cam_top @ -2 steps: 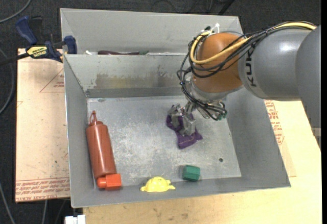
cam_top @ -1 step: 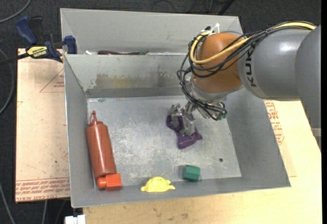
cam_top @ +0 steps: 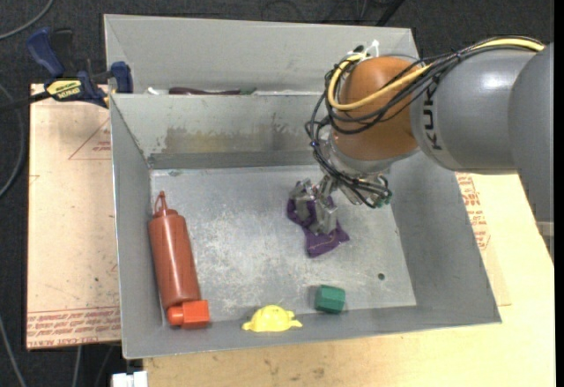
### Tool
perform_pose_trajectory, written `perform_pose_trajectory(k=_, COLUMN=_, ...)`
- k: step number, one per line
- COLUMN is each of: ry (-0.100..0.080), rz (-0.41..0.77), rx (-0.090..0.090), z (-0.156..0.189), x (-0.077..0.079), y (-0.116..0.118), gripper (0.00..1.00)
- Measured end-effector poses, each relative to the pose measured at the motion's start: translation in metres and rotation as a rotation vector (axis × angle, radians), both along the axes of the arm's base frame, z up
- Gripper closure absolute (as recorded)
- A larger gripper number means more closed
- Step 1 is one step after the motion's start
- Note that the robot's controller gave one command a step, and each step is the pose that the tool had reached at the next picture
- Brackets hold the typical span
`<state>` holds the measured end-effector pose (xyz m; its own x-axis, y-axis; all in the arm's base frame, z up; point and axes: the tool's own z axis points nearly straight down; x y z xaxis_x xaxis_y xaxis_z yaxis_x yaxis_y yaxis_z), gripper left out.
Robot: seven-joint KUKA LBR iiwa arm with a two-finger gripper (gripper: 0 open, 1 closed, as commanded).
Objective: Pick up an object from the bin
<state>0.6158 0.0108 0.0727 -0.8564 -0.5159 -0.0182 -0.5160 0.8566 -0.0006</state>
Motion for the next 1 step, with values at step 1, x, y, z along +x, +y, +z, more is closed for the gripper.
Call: perform_pose_trajectory(k=1, ry=0.000, rz=0.000, rx=0.000, z=0.0000, x=0.0000, y=0.0000, gripper=1.00)
